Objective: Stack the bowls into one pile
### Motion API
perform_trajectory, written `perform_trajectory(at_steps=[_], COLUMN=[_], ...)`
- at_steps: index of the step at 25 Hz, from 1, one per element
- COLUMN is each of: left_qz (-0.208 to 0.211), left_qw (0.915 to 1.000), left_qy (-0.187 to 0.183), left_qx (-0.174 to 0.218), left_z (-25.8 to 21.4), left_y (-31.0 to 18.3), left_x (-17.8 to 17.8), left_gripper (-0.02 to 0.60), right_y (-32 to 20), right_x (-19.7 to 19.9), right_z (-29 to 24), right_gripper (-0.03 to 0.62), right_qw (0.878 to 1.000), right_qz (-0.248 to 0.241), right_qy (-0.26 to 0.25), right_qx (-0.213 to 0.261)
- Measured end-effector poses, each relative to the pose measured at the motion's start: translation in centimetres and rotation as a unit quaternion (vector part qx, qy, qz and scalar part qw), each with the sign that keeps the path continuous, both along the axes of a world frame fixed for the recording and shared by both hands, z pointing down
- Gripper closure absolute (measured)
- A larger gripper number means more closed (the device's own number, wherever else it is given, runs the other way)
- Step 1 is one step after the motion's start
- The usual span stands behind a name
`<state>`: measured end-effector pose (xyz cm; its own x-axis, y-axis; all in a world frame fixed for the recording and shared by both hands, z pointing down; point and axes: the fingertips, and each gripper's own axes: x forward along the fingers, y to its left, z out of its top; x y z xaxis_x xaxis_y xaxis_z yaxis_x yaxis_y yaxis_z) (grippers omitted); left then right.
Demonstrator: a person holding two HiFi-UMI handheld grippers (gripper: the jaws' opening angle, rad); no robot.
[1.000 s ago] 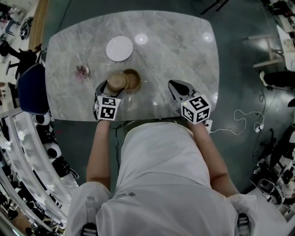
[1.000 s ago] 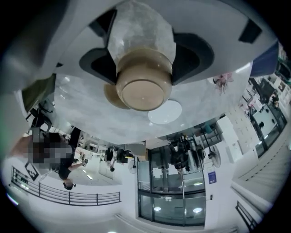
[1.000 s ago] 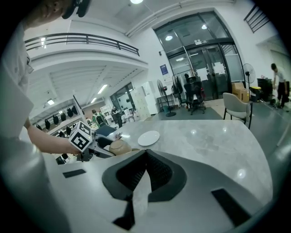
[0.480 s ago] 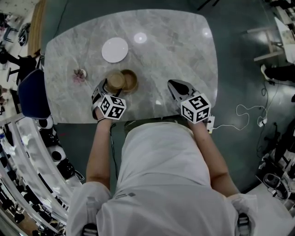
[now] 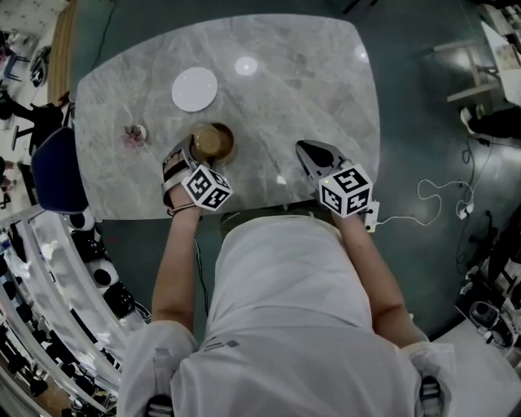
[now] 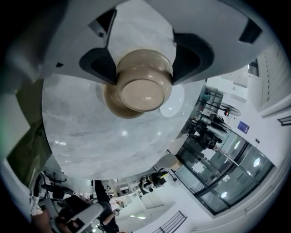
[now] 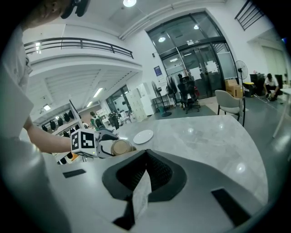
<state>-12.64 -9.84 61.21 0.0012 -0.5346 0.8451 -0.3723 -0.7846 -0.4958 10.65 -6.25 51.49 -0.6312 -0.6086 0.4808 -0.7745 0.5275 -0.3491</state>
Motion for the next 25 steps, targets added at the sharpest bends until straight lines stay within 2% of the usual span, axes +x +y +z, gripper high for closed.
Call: perform_trajectory(at_steps=[3, 7, 12, 20, 23, 25], left_qz=[0.032, 0.066, 0.097, 0.110, 0.106, 0.097], left_qw=[0.9988, 0.9944, 0.9899, 0.9887, 0.9906, 0.9933], left_qy=[-0.036, -0.082, -0.102, -0.099, -0.084, -0.061], left_qx=[-0.003, 0.012, 0.019, 0.022, 0.019, 0.013], left_z=[0.6, 0.5, 0.4, 0.0, -0.1, -0.1], left_y=[0.4, 0.4, 0.8, 1.9, 2.3, 2.7], left_x=[0.8, 1.5, 2.7, 4.4, 5.1, 5.7], left_gripper=[0.199, 0.199, 0.199, 0.199, 0.199, 0.199], right_y=[0.2, 0.4, 0.6, 0.9, 0.9, 0.7], right_x=[0.8, 1.6, 2.5, 3.4, 3.6, 3.7], right_z=[-0.1, 0.0, 0.1, 0.1, 0.2, 0.2], right_gripper=[0.585, 0.585, 0.585, 0.585, 0.585, 0.585], right_qw=[1.000, 1.000, 1.000, 1.000, 1.000, 1.000], right_qz=[0.003, 0.005, 0.004, -0.004, -0.006, -0.008], right_qy=[-0.001, -0.003, -0.005, -0.009, -0.011, -0.012], right_qx=[-0.001, -0.003, -0.005, -0.006, -0.007, -0.007])
